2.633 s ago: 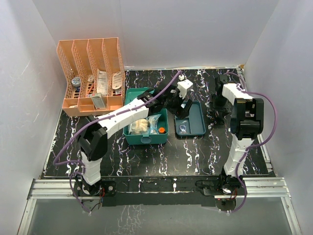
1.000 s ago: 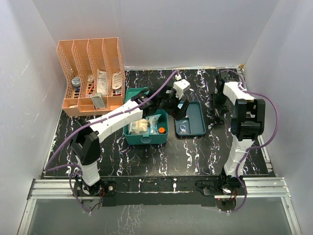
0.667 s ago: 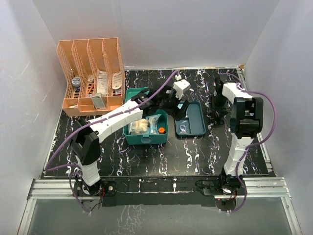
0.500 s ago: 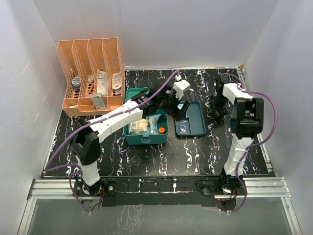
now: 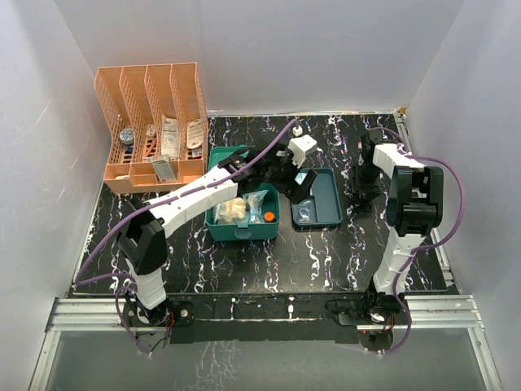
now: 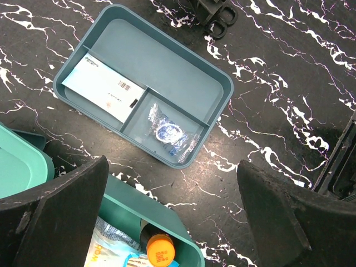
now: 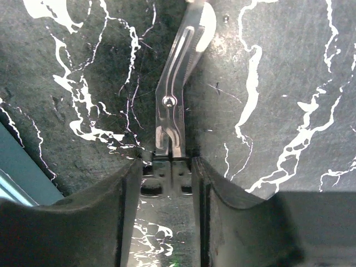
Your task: Organize the medicine kit
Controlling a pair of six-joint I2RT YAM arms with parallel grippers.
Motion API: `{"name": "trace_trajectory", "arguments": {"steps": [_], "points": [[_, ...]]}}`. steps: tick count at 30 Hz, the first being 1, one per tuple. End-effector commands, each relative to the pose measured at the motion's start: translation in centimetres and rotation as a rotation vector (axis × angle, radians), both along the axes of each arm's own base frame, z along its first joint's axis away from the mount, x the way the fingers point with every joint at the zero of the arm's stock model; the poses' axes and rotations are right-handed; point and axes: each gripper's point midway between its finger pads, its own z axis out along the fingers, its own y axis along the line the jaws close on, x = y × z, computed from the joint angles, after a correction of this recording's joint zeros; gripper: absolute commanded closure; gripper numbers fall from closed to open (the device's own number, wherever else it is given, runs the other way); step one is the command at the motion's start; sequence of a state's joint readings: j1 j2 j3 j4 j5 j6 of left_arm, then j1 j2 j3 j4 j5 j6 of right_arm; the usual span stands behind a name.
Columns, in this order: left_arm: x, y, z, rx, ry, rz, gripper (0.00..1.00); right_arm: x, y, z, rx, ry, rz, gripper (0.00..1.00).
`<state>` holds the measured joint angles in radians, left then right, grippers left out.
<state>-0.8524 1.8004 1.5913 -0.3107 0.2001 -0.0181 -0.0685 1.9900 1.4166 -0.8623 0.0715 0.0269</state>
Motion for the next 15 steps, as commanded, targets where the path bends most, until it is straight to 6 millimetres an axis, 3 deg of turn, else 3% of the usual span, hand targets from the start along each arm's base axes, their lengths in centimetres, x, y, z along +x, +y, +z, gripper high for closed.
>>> {"name": "trace_trajectory", "arguments": {"steps": [1,10,15], "points": [[-0.65,0.65,3.21,-0.048,-0.039,-0.016,0.01,-0.64,-0.31,-0.7,-0.007,0.023,0.002,0.67],[-0.76,0.71,3.21,-0.048,-0.039,-0.019,0.01,-0.89,-0.53,-0.6,-0.018,0.024,-0.002,1.0],[-0.84,0.83,3.02,-0.045,-0.037,-0.018,0.01,-0.74,-0.66,0.03,-0.028,0.009,-0.008,1.0]]}}
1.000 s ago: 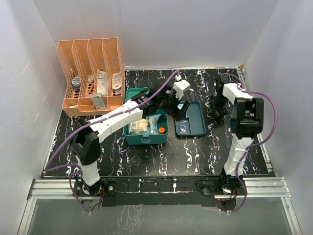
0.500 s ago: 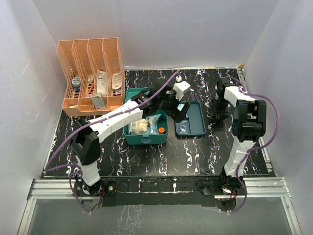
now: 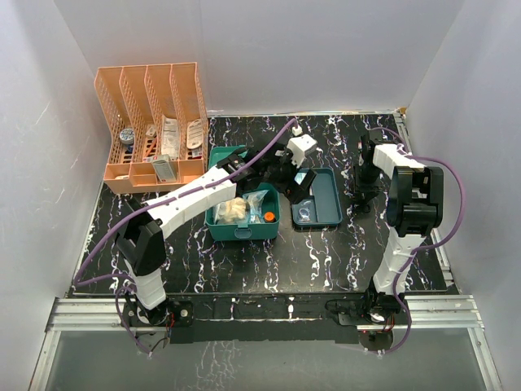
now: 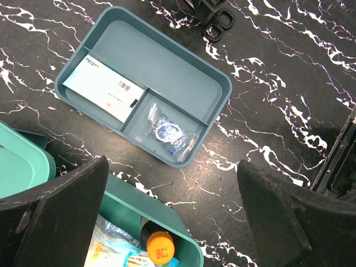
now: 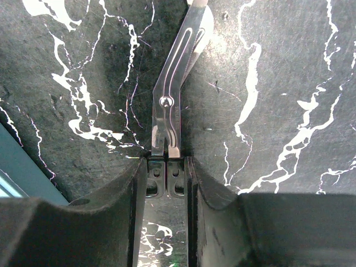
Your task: Organize the medicine kit
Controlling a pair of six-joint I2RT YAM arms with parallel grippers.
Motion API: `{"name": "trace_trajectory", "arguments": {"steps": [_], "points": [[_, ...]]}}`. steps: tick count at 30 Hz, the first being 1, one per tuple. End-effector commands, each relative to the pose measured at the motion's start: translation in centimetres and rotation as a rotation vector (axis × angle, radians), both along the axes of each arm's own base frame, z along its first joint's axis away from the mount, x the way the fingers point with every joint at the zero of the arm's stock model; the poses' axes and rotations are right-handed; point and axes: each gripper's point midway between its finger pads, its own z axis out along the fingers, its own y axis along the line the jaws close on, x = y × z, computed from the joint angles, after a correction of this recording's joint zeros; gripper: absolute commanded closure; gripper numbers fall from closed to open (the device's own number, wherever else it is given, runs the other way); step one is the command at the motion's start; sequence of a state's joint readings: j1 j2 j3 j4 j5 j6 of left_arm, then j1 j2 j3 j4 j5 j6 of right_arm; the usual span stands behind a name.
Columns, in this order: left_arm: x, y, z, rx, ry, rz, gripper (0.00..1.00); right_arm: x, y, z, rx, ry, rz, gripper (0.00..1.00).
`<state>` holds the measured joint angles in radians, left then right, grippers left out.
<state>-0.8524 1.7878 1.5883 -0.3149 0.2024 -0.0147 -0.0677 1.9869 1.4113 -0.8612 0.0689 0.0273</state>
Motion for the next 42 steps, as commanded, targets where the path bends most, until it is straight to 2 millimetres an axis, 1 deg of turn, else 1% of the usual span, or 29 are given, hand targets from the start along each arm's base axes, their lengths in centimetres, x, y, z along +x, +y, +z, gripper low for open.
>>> {"name": "trace_trajectory", "arguments": {"steps": [1,4,8,14,17,21,22,24,27,30,32,35,42], "points": [[-0.7,0.7,2.6,-0.04,-0.032,-0.015,0.01,-0.5,-0.8,0.3,-0.032,0.002,-0.01,1.0],[-0.7,0.7,2.6,-0.04,-0.032,-0.015,0.01,-0.3,-0.8,1.3,-0.032,-0.015,-0.017,1.0],[-0.6,0.7,2.8,-0.039,-0.037,-0.015,0.01,0.0,-0.5,3.1,-0.024,-0.047,-0.028,1.0],[-0.3,0.8,2.7,-0.035,-0.043,0.004,0.01,0.7,0.0,6.5,-0.01,-0.115,-0.032,1.0],[-0.2,0.9,2.7,-0.032,-0.042,0.01,0.01,1.3,0.7,8.2,-0.011,-0.154,-0.022,1.0],[-0.1,1.0,2.8,-0.03,-0.045,0.018,0.01,2.2,2.3,9.9,-0.001,-0.193,-0.004,1.0],[-0.1,1.1,2.9,-0.028,-0.045,0.02,0.01,2.4,3.8,10.2,0.003,-0.2,0.027,1.0],[0.0,1.2,2.9,-0.025,-0.05,0.03,0.01,2.7,5.6,10.6,0.006,-0.211,0.059,1.0],[0.0,1.6,3.2,-0.023,-0.057,0.041,0.01,3.1,8.2,10.5,0.015,-0.218,0.094,1.0],[0.0,1.8,3.3,-0.021,-0.062,0.05,0.01,3.3,10.2,9.7,0.022,-0.209,0.122,1.0],[-0.1,2.1,3.4,-0.021,-0.064,0.055,0.01,3.3,11.3,9.2,0.024,-0.203,0.132,1.0],[-0.3,2.4,3.5,-0.019,-0.067,0.058,0.01,3.1,12.4,8.3,0.029,-0.194,0.147,1.0],[-0.6,2.9,3.3,-0.014,-0.069,0.061,0.01,2.0,13.7,5.9,0.033,-0.15,0.174,1.0]]}}
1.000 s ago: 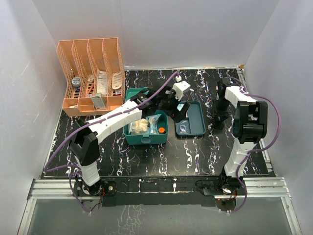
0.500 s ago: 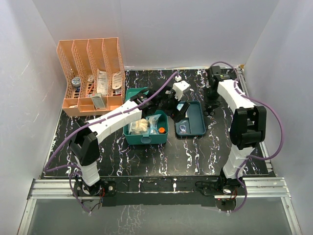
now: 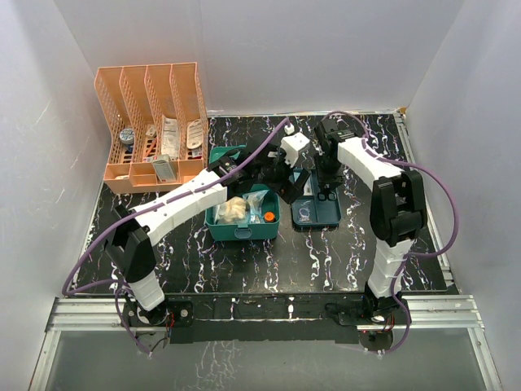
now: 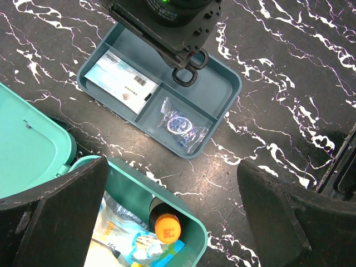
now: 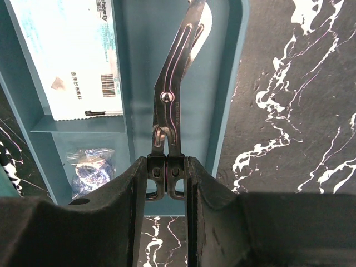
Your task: Organize the medicine kit
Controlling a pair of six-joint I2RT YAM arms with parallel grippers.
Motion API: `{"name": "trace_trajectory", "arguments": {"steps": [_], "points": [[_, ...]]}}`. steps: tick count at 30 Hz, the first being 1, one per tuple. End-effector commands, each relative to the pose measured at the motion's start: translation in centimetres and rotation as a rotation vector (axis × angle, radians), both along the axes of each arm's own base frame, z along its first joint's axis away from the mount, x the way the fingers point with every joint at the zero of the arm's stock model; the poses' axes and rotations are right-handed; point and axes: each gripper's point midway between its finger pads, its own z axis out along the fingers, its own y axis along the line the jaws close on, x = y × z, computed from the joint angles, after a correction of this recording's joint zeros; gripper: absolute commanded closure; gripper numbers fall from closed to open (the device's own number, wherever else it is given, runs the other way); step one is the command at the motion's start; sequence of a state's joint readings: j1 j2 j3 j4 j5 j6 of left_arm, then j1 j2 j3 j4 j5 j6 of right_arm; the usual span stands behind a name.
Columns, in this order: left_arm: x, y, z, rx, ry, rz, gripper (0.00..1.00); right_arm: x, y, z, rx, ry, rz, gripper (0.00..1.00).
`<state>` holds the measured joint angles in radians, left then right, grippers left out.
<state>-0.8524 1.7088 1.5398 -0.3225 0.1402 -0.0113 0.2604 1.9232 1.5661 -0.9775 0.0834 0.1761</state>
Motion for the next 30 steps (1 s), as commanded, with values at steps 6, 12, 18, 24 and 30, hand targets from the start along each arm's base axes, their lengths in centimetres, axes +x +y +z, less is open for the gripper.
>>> {"name": "trace_trajectory", "arguments": {"steps": [6,12,18,24,30], "points": [[-0.5,1.0,1.9,-0.023,-0.023,0.008,0.01,-0.8,1.1,-2.8,-0.014,0.015,0.012,1.0],[-0.6,1.0,2.0,-0.026,-0.02,0.003,0.01,-1.8,0.4,-4.5,-0.051,0.057,0.016,1.0],[-0.7,1.1,2.0,-0.026,-0.022,0.003,0.01,-1.8,-0.2,-4.4,-0.085,0.064,0.025,1.0],[-0.7,1.1,2.1,-0.028,-0.024,0.004,0.01,-0.2,1.7,-0.7,0.026,-0.054,0.006,0.85],[-0.8,1.3,2.3,-0.027,-0.027,0.009,0.01,1.5,3.5,2.6,0.085,-0.133,0.016,0.69]]}}
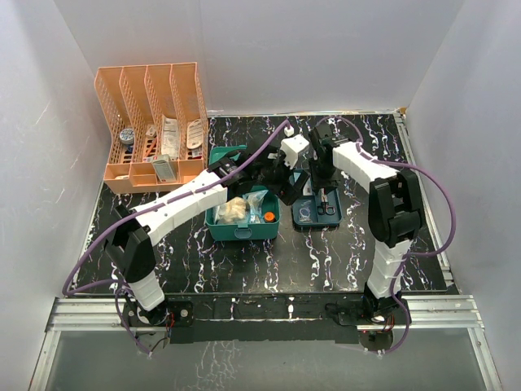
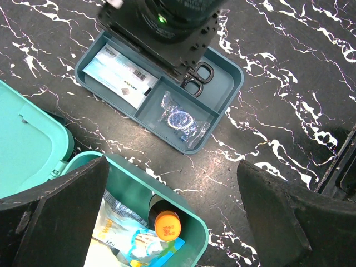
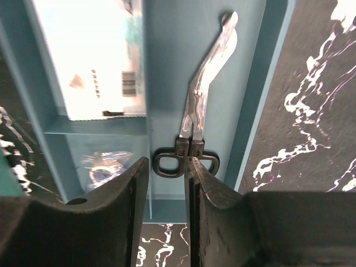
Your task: Organize the medicine kit
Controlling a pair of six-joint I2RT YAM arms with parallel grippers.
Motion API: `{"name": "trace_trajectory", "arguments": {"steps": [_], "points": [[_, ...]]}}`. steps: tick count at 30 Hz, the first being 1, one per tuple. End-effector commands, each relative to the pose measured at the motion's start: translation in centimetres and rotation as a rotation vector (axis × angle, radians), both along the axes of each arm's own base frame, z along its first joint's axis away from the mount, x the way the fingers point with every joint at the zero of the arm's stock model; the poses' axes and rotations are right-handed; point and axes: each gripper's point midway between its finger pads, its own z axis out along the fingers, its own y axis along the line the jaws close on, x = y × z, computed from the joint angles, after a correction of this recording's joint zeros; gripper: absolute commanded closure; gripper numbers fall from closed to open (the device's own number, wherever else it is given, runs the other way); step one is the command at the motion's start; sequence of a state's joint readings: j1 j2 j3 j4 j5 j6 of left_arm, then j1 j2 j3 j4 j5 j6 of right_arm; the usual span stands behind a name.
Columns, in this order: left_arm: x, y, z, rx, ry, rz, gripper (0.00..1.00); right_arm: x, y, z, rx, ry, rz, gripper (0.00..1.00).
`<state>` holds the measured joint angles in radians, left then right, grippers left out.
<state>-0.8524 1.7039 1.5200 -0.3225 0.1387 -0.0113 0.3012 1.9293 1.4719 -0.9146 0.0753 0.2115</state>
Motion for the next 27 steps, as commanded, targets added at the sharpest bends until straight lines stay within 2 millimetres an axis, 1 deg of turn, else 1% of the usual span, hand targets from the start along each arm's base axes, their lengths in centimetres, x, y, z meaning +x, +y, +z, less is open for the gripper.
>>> {"name": "trace_trajectory", "arguments": {"steps": [1,3,6,12,18,21,24,27], "points": [[-0.5,1.1,3.0,-0.038,-0.04,0.009,0.01,3.3,2.2,5.4,0.078,-0.175,0.007,0.68],[-0.6,1.3,2.9,-0.033,-0.044,0.013,0.01,3.3,2.5,5.4,0.079,-0.174,0.011,0.67],[-0.6,1.8,2.9,-0.025,-0.05,0.024,0.01,3.3,2.9,4.7,0.074,-0.158,0.021,0.67],[-0.9,3.7,3.1,-0.002,-0.089,0.05,0.01,2.6,3.7,2.9,0.06,-0.112,0.043,0.67],[-1.2,6.4,2.7,0.019,-0.098,0.082,0.01,1.8,3.5,1.3,0.044,-0.066,0.044,0.67],[-1.4,7.4,2.3,0.029,-0.1,0.092,0.01,1.3,3.2,0.8,0.039,-0.051,0.043,0.67],[-1.5,7.9,1.9,0.035,-0.095,0.097,0.01,0.6,3.0,0.6,0.035,-0.04,0.044,0.67],[-1.5,7.9,1.7,0.035,-0.088,0.096,0.01,0.0,2.7,0.1,0.028,-0.02,0.043,0.67]]}}
